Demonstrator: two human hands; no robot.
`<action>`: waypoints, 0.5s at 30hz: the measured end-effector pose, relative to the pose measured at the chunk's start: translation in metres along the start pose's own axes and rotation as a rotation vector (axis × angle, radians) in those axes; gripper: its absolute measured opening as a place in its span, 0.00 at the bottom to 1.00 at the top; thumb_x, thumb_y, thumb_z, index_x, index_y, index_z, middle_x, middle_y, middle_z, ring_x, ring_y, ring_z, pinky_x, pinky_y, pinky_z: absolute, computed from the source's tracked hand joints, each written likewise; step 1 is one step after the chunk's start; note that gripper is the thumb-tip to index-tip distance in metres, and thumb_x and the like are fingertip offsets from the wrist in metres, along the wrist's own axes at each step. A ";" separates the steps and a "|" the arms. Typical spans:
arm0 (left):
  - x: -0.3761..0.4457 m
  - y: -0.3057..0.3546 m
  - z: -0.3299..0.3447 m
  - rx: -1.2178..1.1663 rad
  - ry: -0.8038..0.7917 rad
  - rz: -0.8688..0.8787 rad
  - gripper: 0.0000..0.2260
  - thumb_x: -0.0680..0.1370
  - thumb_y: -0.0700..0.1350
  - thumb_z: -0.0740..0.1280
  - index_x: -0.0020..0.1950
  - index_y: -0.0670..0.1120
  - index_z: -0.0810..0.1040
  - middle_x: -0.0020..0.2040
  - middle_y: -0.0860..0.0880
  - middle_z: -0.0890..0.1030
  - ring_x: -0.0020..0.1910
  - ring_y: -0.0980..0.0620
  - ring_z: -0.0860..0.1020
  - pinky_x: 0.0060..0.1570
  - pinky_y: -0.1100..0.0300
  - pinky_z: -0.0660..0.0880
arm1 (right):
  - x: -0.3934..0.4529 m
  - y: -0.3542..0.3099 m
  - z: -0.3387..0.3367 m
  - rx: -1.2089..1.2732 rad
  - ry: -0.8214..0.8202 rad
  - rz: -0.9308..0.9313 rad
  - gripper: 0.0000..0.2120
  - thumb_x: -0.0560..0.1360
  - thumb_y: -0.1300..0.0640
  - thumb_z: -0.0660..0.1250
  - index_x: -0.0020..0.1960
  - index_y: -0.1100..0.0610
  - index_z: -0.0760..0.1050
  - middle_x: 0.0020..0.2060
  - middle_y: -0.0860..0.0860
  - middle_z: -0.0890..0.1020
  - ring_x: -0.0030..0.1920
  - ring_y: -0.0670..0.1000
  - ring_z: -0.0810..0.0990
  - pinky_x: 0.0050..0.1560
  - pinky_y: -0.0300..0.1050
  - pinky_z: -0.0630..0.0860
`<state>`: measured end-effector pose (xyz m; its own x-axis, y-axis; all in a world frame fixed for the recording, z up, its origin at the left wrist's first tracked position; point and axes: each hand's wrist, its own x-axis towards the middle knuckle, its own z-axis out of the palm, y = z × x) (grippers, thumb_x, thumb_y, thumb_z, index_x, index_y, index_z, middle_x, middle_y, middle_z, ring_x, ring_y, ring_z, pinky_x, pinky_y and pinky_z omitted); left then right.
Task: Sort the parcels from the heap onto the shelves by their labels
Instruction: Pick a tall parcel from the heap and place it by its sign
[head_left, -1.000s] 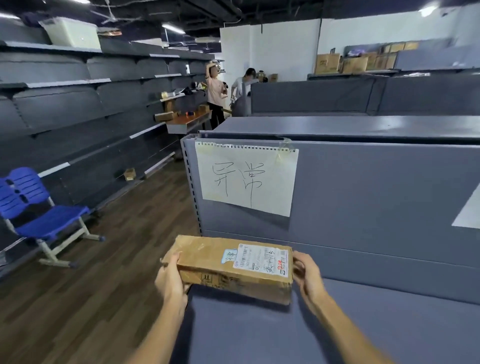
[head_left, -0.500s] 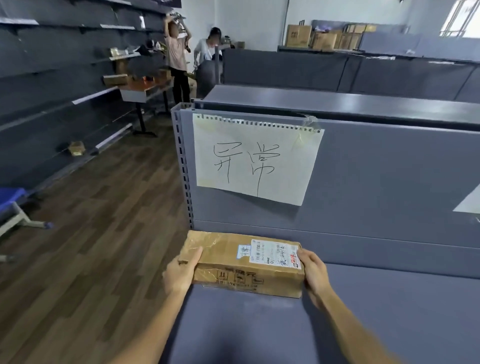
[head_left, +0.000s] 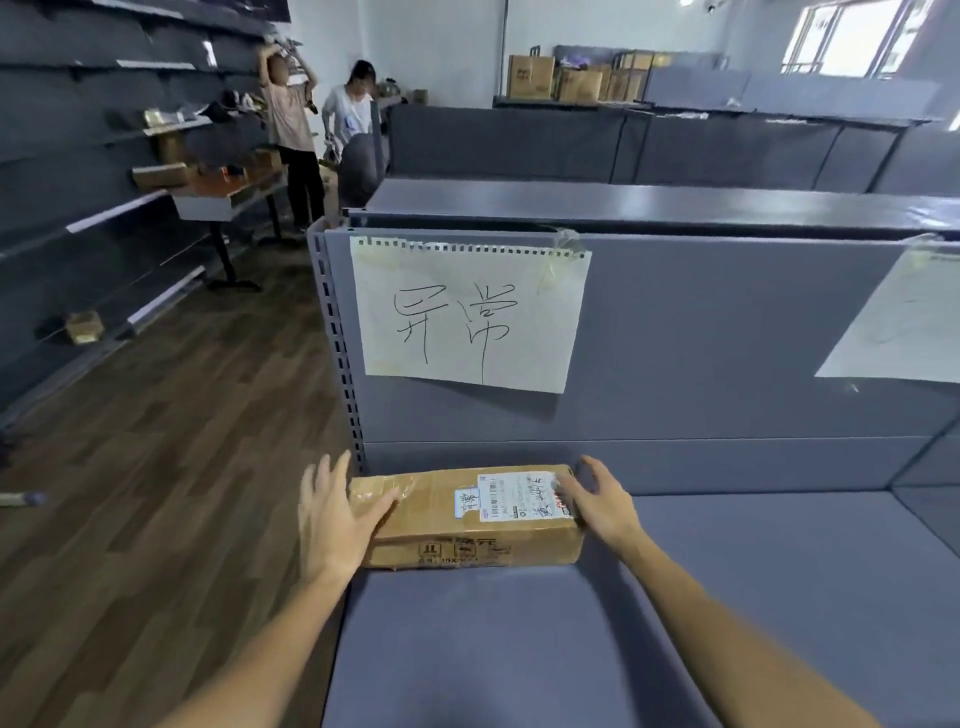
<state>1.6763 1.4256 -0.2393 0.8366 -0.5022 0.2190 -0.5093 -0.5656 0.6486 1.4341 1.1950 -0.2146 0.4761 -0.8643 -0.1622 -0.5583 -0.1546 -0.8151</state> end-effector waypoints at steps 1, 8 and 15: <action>-0.002 0.008 -0.008 -0.002 0.037 0.117 0.35 0.76 0.66 0.66 0.78 0.49 0.66 0.80 0.48 0.63 0.80 0.49 0.54 0.76 0.46 0.54 | -0.004 -0.002 -0.009 -0.110 -0.015 -0.046 0.36 0.75 0.32 0.63 0.78 0.49 0.63 0.74 0.52 0.70 0.74 0.55 0.68 0.70 0.55 0.67; -0.024 0.106 -0.002 0.019 0.034 0.538 0.32 0.77 0.69 0.56 0.74 0.53 0.73 0.77 0.50 0.68 0.79 0.50 0.60 0.77 0.45 0.56 | -0.035 0.011 -0.116 -0.565 0.154 -0.196 0.40 0.75 0.28 0.58 0.81 0.43 0.52 0.81 0.54 0.54 0.81 0.53 0.49 0.78 0.59 0.51; -0.093 0.295 0.086 -0.027 -0.090 0.659 0.37 0.72 0.72 0.56 0.76 0.54 0.70 0.79 0.47 0.64 0.79 0.47 0.58 0.77 0.46 0.55 | -0.095 0.103 -0.304 -0.567 0.387 -0.087 0.43 0.73 0.25 0.58 0.81 0.42 0.50 0.81 0.55 0.55 0.81 0.55 0.51 0.78 0.59 0.54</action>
<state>1.4309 1.2485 -0.1309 0.3311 -0.7905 0.5153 -0.9024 -0.1056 0.4178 1.1242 1.1155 -0.1142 0.3174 -0.9297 0.1869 -0.8482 -0.3665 -0.3823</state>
